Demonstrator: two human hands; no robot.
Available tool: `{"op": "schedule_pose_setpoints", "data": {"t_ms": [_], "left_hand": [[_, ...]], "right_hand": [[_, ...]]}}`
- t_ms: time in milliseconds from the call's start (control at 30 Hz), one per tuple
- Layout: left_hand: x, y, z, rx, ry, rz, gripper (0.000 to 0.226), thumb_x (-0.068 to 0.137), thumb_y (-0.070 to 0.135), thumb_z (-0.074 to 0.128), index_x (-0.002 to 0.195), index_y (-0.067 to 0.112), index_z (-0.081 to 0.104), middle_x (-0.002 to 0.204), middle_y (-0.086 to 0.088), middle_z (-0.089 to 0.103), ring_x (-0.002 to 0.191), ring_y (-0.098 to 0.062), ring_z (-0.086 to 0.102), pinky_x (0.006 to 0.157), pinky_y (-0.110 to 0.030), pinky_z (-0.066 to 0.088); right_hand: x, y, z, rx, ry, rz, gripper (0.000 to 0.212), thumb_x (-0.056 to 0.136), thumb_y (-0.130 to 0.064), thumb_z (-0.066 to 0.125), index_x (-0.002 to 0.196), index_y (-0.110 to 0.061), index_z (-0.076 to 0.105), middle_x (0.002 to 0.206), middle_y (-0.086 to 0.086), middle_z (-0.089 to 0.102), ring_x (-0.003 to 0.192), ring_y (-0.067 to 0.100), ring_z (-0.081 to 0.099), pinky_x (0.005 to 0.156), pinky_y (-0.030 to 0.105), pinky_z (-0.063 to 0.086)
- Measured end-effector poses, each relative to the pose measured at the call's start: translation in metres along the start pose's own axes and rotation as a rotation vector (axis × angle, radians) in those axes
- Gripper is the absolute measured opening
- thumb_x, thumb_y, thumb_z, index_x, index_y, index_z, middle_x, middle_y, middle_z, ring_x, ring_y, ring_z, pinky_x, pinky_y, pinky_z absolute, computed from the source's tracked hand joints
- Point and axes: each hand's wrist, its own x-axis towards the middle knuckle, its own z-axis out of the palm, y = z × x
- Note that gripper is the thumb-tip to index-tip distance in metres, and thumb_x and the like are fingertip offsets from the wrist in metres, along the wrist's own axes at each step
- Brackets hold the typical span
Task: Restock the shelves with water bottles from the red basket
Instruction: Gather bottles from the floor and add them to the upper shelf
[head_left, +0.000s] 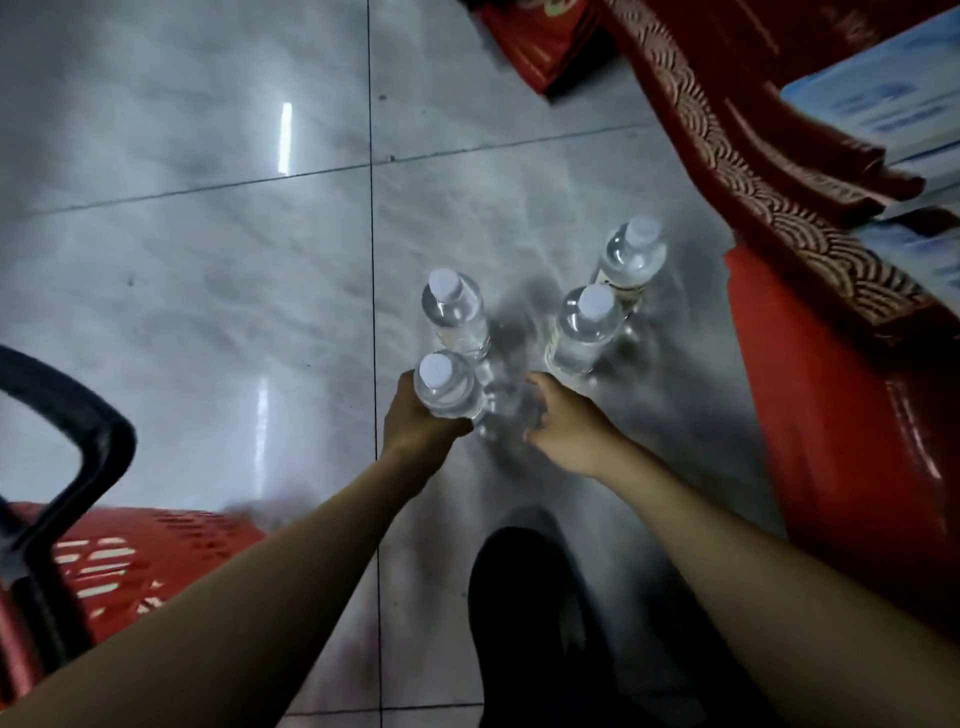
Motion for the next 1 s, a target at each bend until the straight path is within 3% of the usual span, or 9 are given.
{"op": "schedule_pose_setpoints", "data": {"t_ms": [100,233,367,467,567,667,800,900,1000], "left_hand": [[0.013,-0.005,0.004,-0.128,-0.056,0.058,0.072,0.056,0.01,0.085,0.121,0.02,0.054,0.112,-0.001,0.069,0.107,-0.021,0.065,0.09,-0.048,0.056],[0.025,-0.008,-0.004,-0.142,-0.179,0.053,0.072,0.061,-0.002,0.085,0.125,0.009,0.054,0.118,-0.01,0.067,0.112,-0.028,0.064,0.086,-0.038,0.058],[0.017,-0.004,-0.013,-0.249,-0.478,-0.088,0.058,0.067,0.001,0.077,0.121,0.017,0.063,0.123,-0.008,0.069,0.121,-0.023,0.061,0.1,-0.05,0.048],[0.004,0.005,-0.016,-0.353,-0.606,-0.125,0.065,0.074,-0.003,0.071,0.134,0.014,0.052,0.13,-0.012,0.064,0.127,-0.024,0.057,0.106,-0.049,0.043],[-0.013,0.032,-0.016,-0.477,-0.631,-0.088,0.065,0.078,-0.004,0.065,0.134,0.011,0.036,0.13,-0.018,0.063,0.131,-0.039,0.049,0.113,-0.055,0.034],[-0.037,0.073,-0.014,-0.522,-0.641,-0.009,0.052,0.076,-0.002,0.065,0.117,0.019,0.041,0.124,-0.023,0.063,0.123,-0.045,0.053,0.105,-0.051,0.043],[-0.079,0.138,-0.013,-0.484,-0.629,0.152,0.046,0.071,0.005,0.076,0.111,0.013,0.054,0.104,-0.017,0.07,0.1,-0.033,0.07,0.076,-0.035,0.057],[-0.123,0.19,-0.018,-0.498,-0.633,0.299,0.064,0.069,0.005,0.076,0.127,0.005,0.051,0.123,-0.025,0.06,0.108,-0.04,0.066,0.086,-0.049,0.056],[-0.174,0.235,-0.025,-0.561,-0.695,0.415,0.054,0.069,0.003,0.073,0.119,0.0,0.053,0.111,-0.02,0.065,0.098,-0.035,0.069,0.082,-0.046,0.058]], "right_hand": [[0.023,-0.006,0.012,0.011,-0.046,-0.088,0.066,0.093,-0.012,0.054,0.151,-0.024,0.025,0.111,-0.007,0.056,0.088,0.01,0.052,0.07,0.021,0.042],[0.034,-0.006,0.022,0.076,-0.064,-0.112,0.065,0.092,-0.011,0.058,0.148,-0.025,0.029,0.134,0.001,0.055,0.114,0.021,0.057,0.09,0.031,0.048],[0.023,0.009,0.012,0.18,-0.066,-0.114,0.055,0.079,-0.019,0.079,0.117,-0.026,0.04,0.121,-0.003,0.058,0.108,0.018,0.059,0.085,0.034,0.053],[-0.002,0.016,0.0,0.261,-0.086,-0.123,0.064,0.067,-0.025,0.088,0.116,-0.03,0.046,0.117,-0.009,0.063,0.109,0.009,0.06,0.096,0.035,0.051],[-0.035,0.003,-0.016,0.309,0.014,-0.144,0.065,0.058,-0.031,0.092,0.111,-0.036,0.055,0.102,-0.011,0.069,0.093,0.002,0.065,0.085,0.029,0.055],[-0.07,-0.024,-0.038,0.324,0.253,-0.164,0.065,0.054,-0.033,0.093,0.107,-0.03,0.056,0.095,-0.009,0.068,0.084,0.003,0.066,0.074,0.024,0.054],[-0.124,-0.062,-0.073,0.334,0.496,-0.252,0.062,0.055,-0.035,0.093,0.099,-0.026,0.05,0.084,-0.012,0.062,0.073,-0.01,0.061,0.057,0.007,0.043],[-0.186,-0.087,-0.106,0.359,0.533,-0.326,0.062,0.054,-0.044,0.088,0.101,-0.032,0.049,0.099,-0.004,0.065,0.085,0.003,0.065,0.071,0.023,0.053],[-0.256,-0.102,-0.137,0.47,0.553,-0.455,0.057,0.06,-0.031,0.085,0.106,-0.036,0.052,0.106,-0.009,0.067,0.094,0.004,0.067,0.08,0.026,0.053]]}}
